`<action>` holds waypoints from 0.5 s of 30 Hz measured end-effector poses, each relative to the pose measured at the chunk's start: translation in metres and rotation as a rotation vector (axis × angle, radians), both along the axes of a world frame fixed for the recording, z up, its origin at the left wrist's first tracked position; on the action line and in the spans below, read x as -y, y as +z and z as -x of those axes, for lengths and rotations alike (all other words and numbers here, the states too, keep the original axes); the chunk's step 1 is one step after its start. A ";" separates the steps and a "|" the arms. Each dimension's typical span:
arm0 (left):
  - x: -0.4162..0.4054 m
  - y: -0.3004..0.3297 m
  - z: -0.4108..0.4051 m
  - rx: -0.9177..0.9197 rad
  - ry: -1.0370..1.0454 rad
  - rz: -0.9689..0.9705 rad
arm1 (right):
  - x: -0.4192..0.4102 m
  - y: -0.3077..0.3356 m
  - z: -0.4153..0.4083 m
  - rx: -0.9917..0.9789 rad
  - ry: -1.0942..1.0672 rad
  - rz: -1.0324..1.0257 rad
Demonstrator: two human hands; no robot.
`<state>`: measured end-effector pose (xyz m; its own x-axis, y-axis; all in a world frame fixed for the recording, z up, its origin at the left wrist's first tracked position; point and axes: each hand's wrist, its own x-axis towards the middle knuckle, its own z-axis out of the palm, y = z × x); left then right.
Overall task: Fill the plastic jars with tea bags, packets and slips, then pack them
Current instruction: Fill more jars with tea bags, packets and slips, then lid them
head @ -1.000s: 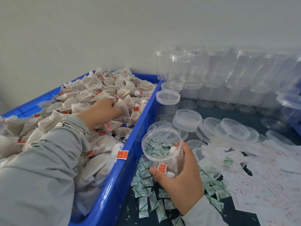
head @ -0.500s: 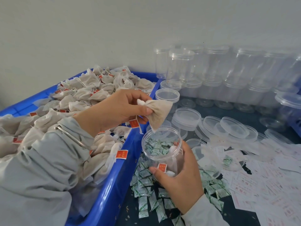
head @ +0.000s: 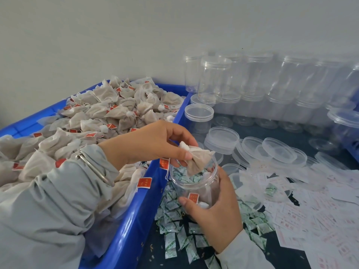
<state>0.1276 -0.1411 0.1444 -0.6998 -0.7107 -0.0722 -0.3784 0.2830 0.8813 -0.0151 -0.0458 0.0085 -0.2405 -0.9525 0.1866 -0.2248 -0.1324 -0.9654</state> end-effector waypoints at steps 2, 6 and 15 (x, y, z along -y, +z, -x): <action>0.000 0.001 0.000 0.007 0.012 0.001 | 0.000 0.000 0.000 -0.011 -0.003 -0.002; 0.002 0.003 -0.003 0.046 0.016 0.017 | -0.001 -0.001 0.001 -0.036 -0.018 -0.004; 0.004 0.003 -0.005 -0.085 0.066 -0.040 | -0.001 0.000 0.001 -0.031 -0.004 0.006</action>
<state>0.1322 -0.1452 0.1472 -0.6567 -0.7529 -0.0441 -0.3187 0.2241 0.9210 -0.0158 -0.0451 0.0087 -0.2387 -0.9503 0.2000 -0.2552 -0.1374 -0.9571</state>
